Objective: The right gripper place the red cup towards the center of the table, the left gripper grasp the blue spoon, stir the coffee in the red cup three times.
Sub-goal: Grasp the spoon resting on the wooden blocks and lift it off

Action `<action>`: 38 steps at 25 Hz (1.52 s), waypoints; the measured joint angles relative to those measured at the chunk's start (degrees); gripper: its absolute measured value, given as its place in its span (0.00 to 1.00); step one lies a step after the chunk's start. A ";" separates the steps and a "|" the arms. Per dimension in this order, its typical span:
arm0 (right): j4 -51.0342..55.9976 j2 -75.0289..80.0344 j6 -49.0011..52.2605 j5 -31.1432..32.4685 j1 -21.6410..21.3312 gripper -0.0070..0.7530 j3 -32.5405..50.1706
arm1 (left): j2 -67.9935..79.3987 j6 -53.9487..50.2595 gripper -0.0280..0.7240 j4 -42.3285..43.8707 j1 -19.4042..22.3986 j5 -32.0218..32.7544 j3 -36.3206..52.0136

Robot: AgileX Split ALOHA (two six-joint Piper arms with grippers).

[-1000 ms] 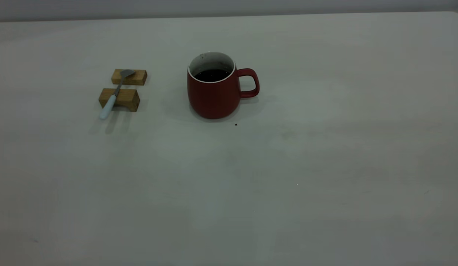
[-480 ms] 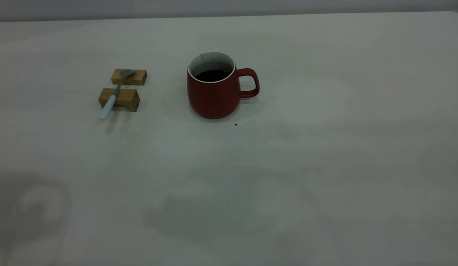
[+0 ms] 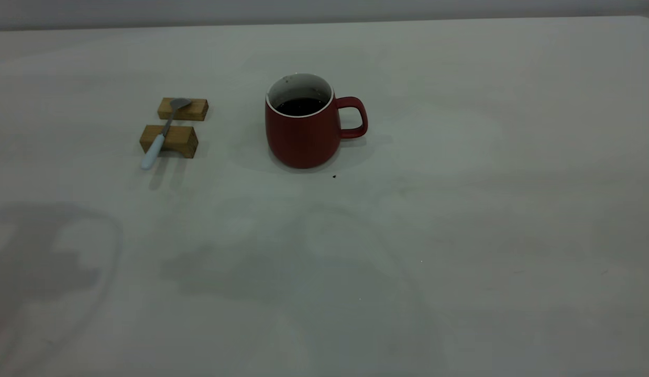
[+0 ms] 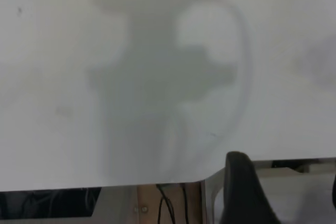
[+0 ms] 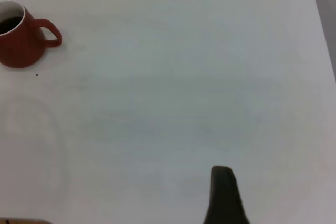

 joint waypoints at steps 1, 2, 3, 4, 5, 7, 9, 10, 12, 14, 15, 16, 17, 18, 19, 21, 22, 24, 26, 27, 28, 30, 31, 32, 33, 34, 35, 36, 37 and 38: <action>0.00 0.00 0.00 0.00 0.00 0.76 0.00 | 1.24 0.00 0.67 0.00 -0.08 -1.00 0.00; 0.00 0.00 0.00 0.00 0.00 0.76 0.00 | 2.25 0.00 0.67 0.32 -0.15 -2.21 0.00; 0.00 0.00 0.00 0.00 0.00 0.76 0.00 | 3.46 0.00 0.67 0.46 -0.28 -3.41 -0.02; 0.00 0.00 0.00 0.00 0.00 0.76 0.00 | 4.70 -0.06 0.67 0.64 -0.42 -5.01 -0.07; 0.00 0.00 0.00 0.00 0.00 0.76 0.00 | 6.03 -0.22 0.67 0.69 -0.61 -6.70 -0.07; 0.00 0.00 0.00 0.00 0.00 0.76 0.00 | 8.81 -0.86 0.67 0.52 -0.67 -9.57 -0.32; 0.00 0.00 0.00 0.00 0.00 0.76 0.00 | 12.18 -1.21 0.67 0.52 -0.68 -11.16 -1.48; 0.00 0.00 0.00 0.00 0.00 0.76 0.00 | 14.25 -1.29 0.67 0.52 -0.68 -11.60 -2.46; 0.00 0.00 0.00 0.00 0.00 0.76 0.00 | 18.80 -1.34 0.67 0.46 -0.68 -12.15 -5.02; 0.00 0.00 0.00 0.00 0.00 0.76 0.00 | 23.18 -1.34 0.67 0.00 -0.81 -12.20 -8.82; 0.00 0.00 0.00 0.00 0.00 0.76 0.00 | 25.53 -1.34 0.67 0.00 -1.08 -12.08 -10.61; 0.00 0.00 0.00 0.00 0.00 0.76 0.00 | 27.44 -1.10 0.67 -0.44 -1.38 -11.56 -12.88; 0.00 0.00 0.00 0.00 0.00 0.76 0.00 | 29.68 -0.52 0.68 -1.04 -1.94 -11.01 -15.17; 0.00 0.00 0.00 0.00 0.00 0.76 0.00 | 31.81 0.16 0.68 -1.57 -2.60 -10.24 -17.50; 0.00 0.00 0.00 0.00 0.00 0.76 0.00 | 33.85 0.69 0.68 -1.88 -3.36 -9.25 -19.40; 0.00 0.00 0.00 0.00 0.00 0.76 0.00 | 37.28 1.37 0.70 -2.42 -4.67 -6.92 -23.94; 0.00 0.00 0.00 0.00 0.00 0.76 0.00 | 38.93 1.42 0.70 -2.48 -5.13 -5.24 -26.08; 0.00 0.00 0.00 0.00 0.00 0.76 0.00 | 41.29 1.30 0.71 -2.61 -5.50 -2.46 -29.39; 0.00 0.00 0.00 0.00 0.00 0.76 0.00 | 42.76 0.72 0.71 -2.43 -5.50 -1.01 -31.57; 0.00 0.00 0.00 0.00 0.00 0.76 0.00 | 43.16 0.29 0.71 -2.36 -5.50 -0.93 -32.25; 0.00 0.00 0.00 0.00 0.00 0.76 0.00 | 43.51 -0.09 0.71 -2.36 -5.50 -0.93 -32.78; 0.05 0.00 0.00 0.00 0.00 0.76 0.00 | 44.44 -0.58 0.71 -2.82 -5.50 -1.55 -33.27; 0.05 0.00 0.00 0.00 0.00 0.76 0.00 | 44.99 -0.64 0.71 -3.23 -5.50 -1.60 -33.40; 0.05 0.00 0.00 0.00 0.00 0.76 0.00 | 45.68 -0.64 0.71 -3.37 -5.50 -1.60 -33.40; 0.05 0.00 0.00 0.00 0.00 0.76 0.00 | 46.40 -0.88 0.71 -3.37 -5.50 -1.60 -33.40; 0.05 0.00 0.00 0.00 0.00 0.76 0.00 | 46.99 -1.17 0.71 -3.37 -5.50 -1.60 -33.40; 0.05 0.00 0.00 0.00 0.00 0.76 0.00 | 47.51 -1.30 0.71 -3.37 -5.50 -1.60 -33.40; 0.05 0.00 0.00 0.00 0.00 0.76 0.00 | 47.95 -1.36 0.71 -3.37 -5.50 -1.67 -33.40; 0.05 0.00 0.00 0.00 0.00 0.76 0.00 | 48.31 -1.36 0.71 -3.37 -5.50 -1.99 -33.40; 0.05 0.00 0.00 0.00 0.00 0.76 0.00 | 48.57 -1.41 0.71 -3.37 -5.50 -2.36 -33.48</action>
